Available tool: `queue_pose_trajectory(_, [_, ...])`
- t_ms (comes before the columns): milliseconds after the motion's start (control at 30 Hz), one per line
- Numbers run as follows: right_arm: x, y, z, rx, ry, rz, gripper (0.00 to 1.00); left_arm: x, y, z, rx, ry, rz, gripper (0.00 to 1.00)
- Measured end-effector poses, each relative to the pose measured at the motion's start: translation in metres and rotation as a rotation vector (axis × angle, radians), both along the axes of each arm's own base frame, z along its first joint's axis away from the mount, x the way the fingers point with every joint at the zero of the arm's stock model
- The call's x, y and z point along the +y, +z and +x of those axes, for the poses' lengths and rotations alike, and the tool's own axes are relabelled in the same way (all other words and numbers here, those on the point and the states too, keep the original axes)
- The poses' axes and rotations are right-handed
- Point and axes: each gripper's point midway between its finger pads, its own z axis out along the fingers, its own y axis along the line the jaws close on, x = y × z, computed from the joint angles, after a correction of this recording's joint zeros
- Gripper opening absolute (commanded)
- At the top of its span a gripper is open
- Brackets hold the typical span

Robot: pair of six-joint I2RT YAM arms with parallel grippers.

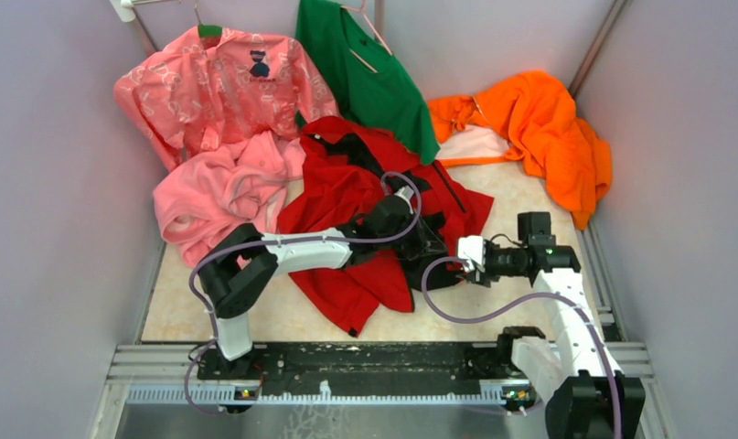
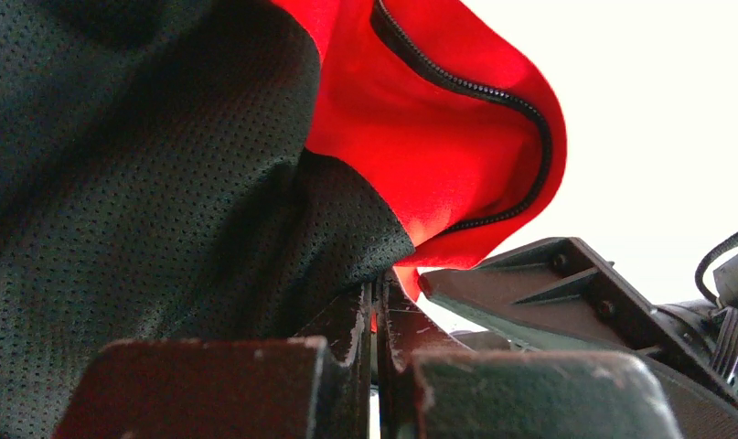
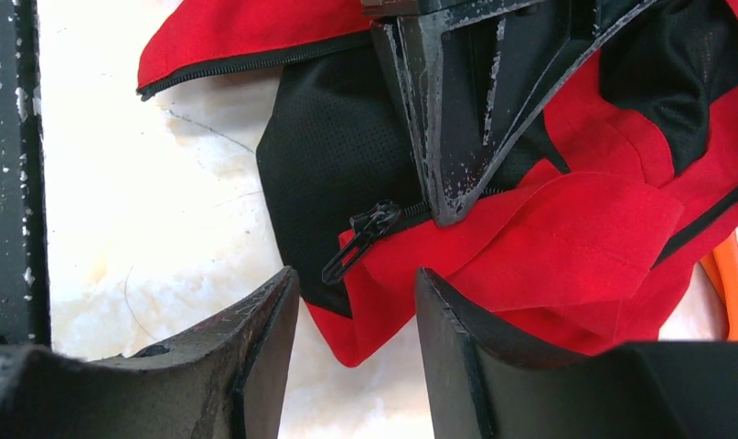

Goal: Zip up the jacket
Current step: Adjust the zipper on the jacket.

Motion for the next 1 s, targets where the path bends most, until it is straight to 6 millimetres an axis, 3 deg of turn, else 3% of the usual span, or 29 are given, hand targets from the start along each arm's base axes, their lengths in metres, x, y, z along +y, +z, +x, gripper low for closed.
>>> queue_pose_trajectory(267, [0.012,-0.010,0.001,0.022,0.007,-0.024,0.42,0.001,-0.002,-0.001,0.065,0.027,0.003,0.00])
queue_pose_trajectory(1000, [0.008,-0.011,0.012,0.015,-0.066,-0.045,0.06,0.003,-0.002,0.000,0.069,0.018,0.004,0.00])
